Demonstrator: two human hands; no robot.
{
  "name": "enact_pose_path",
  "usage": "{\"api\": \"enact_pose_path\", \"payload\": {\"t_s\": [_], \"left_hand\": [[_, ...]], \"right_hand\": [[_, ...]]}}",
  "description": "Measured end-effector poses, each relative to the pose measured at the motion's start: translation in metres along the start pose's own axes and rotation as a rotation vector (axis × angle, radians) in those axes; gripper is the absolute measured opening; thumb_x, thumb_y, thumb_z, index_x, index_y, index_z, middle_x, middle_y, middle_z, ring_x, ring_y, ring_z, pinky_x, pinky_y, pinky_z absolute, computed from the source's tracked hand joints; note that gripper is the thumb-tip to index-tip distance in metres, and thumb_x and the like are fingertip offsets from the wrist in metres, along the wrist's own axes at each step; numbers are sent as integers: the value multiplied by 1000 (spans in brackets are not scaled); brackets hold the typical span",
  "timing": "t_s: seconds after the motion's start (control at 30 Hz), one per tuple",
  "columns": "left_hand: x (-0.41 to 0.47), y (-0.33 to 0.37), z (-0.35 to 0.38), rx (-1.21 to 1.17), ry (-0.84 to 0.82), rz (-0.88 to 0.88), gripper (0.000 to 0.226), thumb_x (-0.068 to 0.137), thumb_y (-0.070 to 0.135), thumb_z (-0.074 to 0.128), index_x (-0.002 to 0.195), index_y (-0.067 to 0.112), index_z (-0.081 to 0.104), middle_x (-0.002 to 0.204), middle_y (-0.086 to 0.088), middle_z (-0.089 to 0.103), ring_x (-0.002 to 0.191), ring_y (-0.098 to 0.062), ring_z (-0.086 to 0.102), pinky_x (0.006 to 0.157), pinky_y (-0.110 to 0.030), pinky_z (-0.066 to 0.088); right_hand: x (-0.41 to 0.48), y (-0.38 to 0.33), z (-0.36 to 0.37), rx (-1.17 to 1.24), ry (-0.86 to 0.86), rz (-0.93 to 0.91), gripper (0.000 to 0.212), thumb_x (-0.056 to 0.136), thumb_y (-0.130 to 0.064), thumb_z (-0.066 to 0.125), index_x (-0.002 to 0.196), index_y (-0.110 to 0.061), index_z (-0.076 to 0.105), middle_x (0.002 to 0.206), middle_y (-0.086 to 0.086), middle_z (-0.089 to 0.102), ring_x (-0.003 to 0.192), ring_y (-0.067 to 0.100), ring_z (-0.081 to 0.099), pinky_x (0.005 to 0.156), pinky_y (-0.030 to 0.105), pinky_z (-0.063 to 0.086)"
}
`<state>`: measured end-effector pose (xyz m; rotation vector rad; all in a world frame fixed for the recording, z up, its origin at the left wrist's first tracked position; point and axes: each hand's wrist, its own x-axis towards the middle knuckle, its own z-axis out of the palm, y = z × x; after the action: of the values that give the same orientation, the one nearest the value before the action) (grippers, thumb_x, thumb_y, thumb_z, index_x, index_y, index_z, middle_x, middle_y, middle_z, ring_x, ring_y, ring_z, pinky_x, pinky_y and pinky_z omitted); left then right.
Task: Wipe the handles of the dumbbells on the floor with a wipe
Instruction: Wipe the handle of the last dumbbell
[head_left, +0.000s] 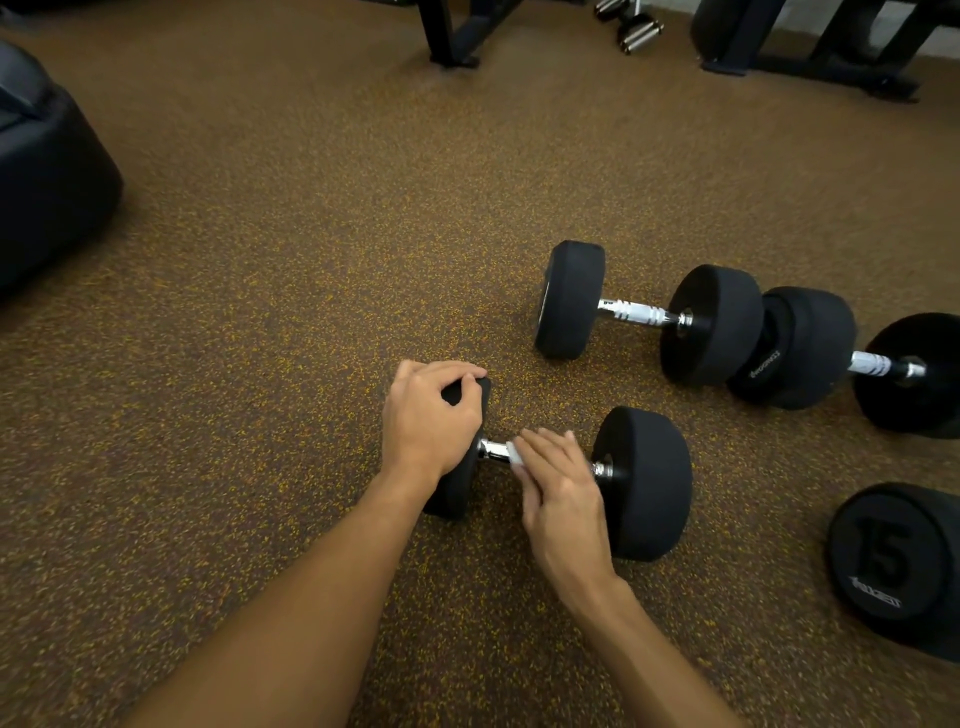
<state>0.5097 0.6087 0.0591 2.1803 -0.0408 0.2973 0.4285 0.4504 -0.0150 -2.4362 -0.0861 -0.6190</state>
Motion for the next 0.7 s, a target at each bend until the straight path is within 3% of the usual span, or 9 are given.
{"api": "enact_pose_path", "payload": {"t_s": [0.07,0.2,0.43,0.7], "left_hand": [[1,1,0,-1,-3,-3,24,99,29,60,103,34,83,106,25,75,111,-6,53,103,-39,51],[2,3,-1,2,-13,-27,23,99,30,60,102,35,83,106,25,75,111,-5,52,103,-36,49],[5,6,-1,26,-34,-47,25,100,30,59,104,35,83,108,22,76,113,-5,50,98,-27,45],[4,7,0,15,-27,-59,24,100,30,60,105,35,83,108,22,75,115,-5,51,101,-28,44]], "right_hand": [[-1,5,6,17,-36,-64,29,101,-11,71,129,-13,75,138,0,70,137,19,58,127,49,28],[-9,15,-4,-10,-3,16,34,100,-14,73,133,-17,73,142,-3,67,145,22,51,130,47,25],[-6,19,4,-15,2,-136,35,102,-11,70,136,-11,71,146,1,65,147,22,50,128,52,30],[-9,11,6,0,85,-131,38,98,-6,74,136,-9,71,146,1,66,146,22,52,125,57,33]]}}
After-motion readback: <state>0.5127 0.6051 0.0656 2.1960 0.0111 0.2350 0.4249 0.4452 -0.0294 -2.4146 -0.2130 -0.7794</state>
